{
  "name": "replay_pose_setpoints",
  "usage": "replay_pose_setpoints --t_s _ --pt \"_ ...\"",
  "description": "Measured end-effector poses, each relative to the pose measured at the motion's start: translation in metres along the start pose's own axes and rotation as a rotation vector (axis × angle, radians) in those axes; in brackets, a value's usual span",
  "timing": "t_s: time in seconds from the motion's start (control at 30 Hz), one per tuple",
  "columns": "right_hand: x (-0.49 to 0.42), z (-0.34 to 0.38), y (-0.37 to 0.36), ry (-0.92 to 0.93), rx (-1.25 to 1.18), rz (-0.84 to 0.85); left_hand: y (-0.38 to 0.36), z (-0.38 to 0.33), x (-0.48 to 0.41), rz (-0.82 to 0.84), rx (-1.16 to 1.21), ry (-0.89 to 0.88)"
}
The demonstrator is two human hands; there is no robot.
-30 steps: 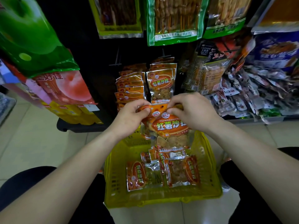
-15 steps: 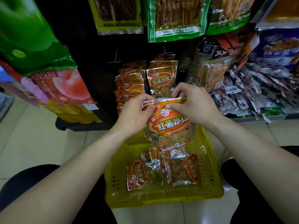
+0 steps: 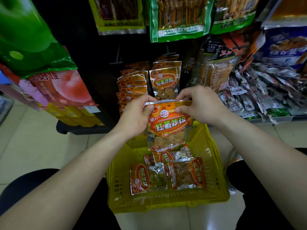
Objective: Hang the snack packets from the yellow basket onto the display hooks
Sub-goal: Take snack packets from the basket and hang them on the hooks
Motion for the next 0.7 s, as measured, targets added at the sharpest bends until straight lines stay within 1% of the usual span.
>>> replay_pose_setpoints --t_s 0.2,0.33,0.4,0.5,0.6,0.63,0.7 --pt "0.0 0.006 -0.005 0.057 0.085 0.042 -0.004 0.002 0.0 0.016 -0.019 -0.008" --pt "0.002 0.007 -0.023 0.098 0.16 0.164 -0.008 0.0 0.002 0.022 -0.038 -0.033" --pt "0.004 0.012 -0.027 0.148 0.254 0.152 -0.01 -0.002 0.003 0.032 -0.037 -0.05" --pt "0.005 0.018 -0.027 0.18 0.27 0.144 -0.011 0.0 0.003 0.028 0.016 -0.033" --pt "-0.004 0.015 -0.025 0.14 0.273 0.202 -0.008 0.004 -0.002 0.012 0.094 -0.025" --pt "-0.011 0.013 -0.02 0.128 0.297 0.192 -0.006 0.006 -0.005 -0.004 0.119 -0.025" --pt "-0.031 0.009 -0.003 0.123 0.36 0.119 0.0 0.014 -0.013 -0.042 0.156 -0.007"
Point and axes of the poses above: each hand's wrist, its own x-axis away from the middle knuckle, its own y-axis out of the back of the hand, z = x × y, the point moved 10 cm from there along -x, towards the middle knuckle, and after that the axes turned 1 degree about z, right-handed, at the moved point
